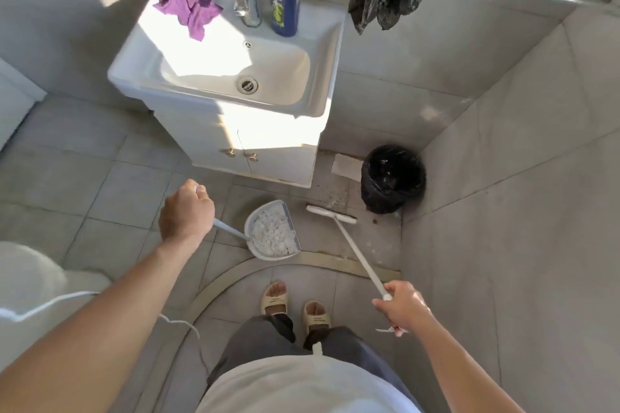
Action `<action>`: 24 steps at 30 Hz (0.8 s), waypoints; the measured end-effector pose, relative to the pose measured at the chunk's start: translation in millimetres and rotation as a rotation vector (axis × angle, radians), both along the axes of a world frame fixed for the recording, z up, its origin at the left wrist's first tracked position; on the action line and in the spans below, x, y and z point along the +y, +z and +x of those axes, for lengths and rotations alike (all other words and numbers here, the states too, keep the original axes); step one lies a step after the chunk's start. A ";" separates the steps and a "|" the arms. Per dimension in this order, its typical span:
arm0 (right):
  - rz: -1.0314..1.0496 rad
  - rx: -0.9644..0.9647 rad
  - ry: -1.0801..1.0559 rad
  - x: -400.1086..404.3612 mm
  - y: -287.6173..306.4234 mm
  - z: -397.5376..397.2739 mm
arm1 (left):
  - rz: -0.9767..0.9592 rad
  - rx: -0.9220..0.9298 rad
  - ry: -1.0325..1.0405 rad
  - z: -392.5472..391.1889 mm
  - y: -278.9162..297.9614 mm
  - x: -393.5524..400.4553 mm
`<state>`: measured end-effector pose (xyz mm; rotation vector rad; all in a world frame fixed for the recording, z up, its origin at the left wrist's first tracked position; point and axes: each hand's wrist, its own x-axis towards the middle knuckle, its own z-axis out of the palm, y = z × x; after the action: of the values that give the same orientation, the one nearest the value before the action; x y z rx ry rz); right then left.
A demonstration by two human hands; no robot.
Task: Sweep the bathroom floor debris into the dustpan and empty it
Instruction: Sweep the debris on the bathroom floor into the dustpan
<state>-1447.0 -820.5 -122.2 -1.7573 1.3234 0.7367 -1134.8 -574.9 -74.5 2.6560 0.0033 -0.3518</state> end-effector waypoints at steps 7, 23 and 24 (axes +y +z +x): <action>0.051 -0.053 0.244 11.7 -15.1 52.6 | 0.004 -0.039 0.274 -50.4 -3.1 86.8; 0.105 0.252 0.321 140.6 -47.5 91.5 | -0.019 -0.115 0.483 -70.1 -30.3 248.4; 0.079 0.245 0.319 151.5 -46.6 96.1 | -0.019 -0.119 0.475 -64.8 -32.7 257.5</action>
<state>-1351.0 -669.0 -168.8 -1.8806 1.1611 1.1983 -1199.6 -317.4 -107.2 2.5475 0.5774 -0.0363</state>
